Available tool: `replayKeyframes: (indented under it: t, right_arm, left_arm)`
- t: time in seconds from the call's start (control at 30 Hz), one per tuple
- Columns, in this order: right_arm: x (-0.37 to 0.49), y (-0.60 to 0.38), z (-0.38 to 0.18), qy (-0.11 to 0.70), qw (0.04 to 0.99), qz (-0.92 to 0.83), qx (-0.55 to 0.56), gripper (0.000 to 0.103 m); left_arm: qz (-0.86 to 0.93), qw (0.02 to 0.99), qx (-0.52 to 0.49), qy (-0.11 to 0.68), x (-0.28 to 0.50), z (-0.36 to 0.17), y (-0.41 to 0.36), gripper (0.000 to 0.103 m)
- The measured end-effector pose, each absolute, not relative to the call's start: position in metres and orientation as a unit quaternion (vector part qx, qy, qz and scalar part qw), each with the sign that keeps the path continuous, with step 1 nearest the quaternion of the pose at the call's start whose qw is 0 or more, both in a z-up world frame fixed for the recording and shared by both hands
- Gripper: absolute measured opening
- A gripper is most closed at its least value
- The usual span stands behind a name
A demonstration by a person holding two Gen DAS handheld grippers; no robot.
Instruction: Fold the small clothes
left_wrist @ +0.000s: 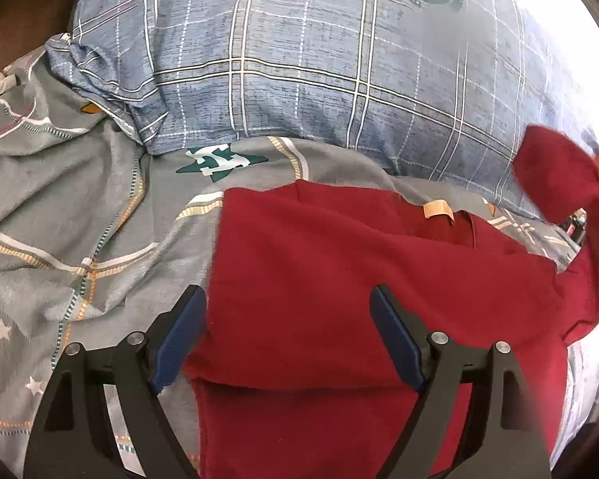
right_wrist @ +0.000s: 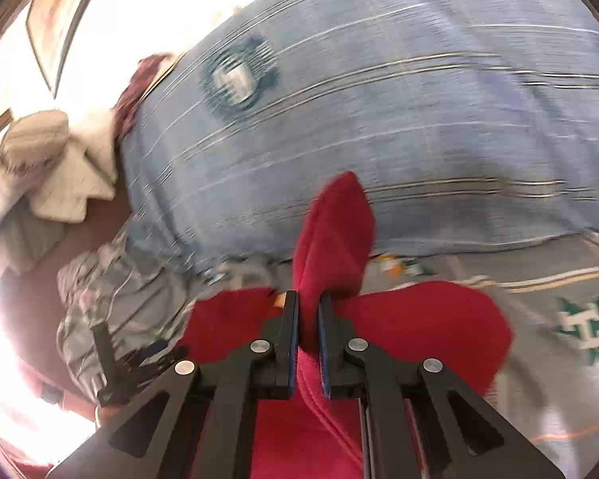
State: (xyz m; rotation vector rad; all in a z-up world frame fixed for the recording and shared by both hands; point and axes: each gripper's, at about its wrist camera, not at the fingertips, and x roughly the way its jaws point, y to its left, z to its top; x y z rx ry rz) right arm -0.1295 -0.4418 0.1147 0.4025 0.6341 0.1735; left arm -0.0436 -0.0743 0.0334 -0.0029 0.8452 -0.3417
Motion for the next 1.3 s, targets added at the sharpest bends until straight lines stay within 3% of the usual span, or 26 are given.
replayKeyframes:
  t: [0.17,0.27,0.37,0.5,0.8,0.83,0.87,0.9,0.93,1.03,1.2,1.3]
  right_arm:
    - [-0.102,-0.362,0.075,0.353,0.910,0.153,0.151,0.009]
    - [-0.093,-0.322,0.029,0.413,0.887,0.172,0.113,0.017]
    - [-0.097,-0.298,-0.004,0.459,0.868,0.170,0.081,0.034]
    - [-0.124,-0.302,0.008,0.425,0.885,0.174,0.079,0.059]
    - [-0.164,-0.358,0.033,0.365,0.908,0.138,0.150,0.064]
    - [-0.169,-0.364,0.035,0.361,0.910,0.132,0.155,0.064]
    - [-0.172,-0.368,0.036,0.359,0.911,0.127,0.159,0.064]
    - [-0.176,-0.373,0.037,0.357,0.912,0.122,0.161,0.064]
    - [-0.179,-0.379,0.038,0.354,0.914,0.116,0.163,0.065]
    - [-0.187,-0.397,0.041,0.350,0.917,0.095,0.168,0.066]
    - [-0.194,-0.420,0.045,0.333,0.920,0.074,0.191,0.069]
    - [-0.192,-0.431,0.043,0.329,0.922,0.037,0.202,0.074]
  left_arm:
    - [-0.169,0.899,-0.010,0.404,-0.045,0.035,-0.071,0.085]
    - [-0.177,0.898,-0.012,0.404,-0.047,0.036,-0.072,0.085]
    - [-0.198,0.890,-0.016,0.409,-0.048,0.036,-0.077,0.085]
    - [-0.227,0.886,-0.004,0.404,-0.049,0.042,-0.094,0.085]
    - [-0.233,0.875,0.006,0.424,-0.009,0.033,-0.162,0.084]
    - [-0.234,0.874,0.004,0.425,-0.009,0.032,-0.165,0.080]
    - [-0.241,0.872,0.001,0.425,-0.006,0.030,-0.172,0.056]
    - [-0.246,0.869,0.009,0.430,-0.004,0.029,-0.178,0.019]
    - [-0.242,0.865,0.031,0.439,-0.002,0.027,-0.186,0.008]
    - [-0.245,0.875,0.036,0.417,-0.011,0.043,-0.187,0.008]
    - [-0.233,0.920,0.019,0.314,-0.037,0.118,-0.144,0.008]
    - [-0.203,0.928,0.011,0.313,-0.038,0.124,-0.110,0.008]
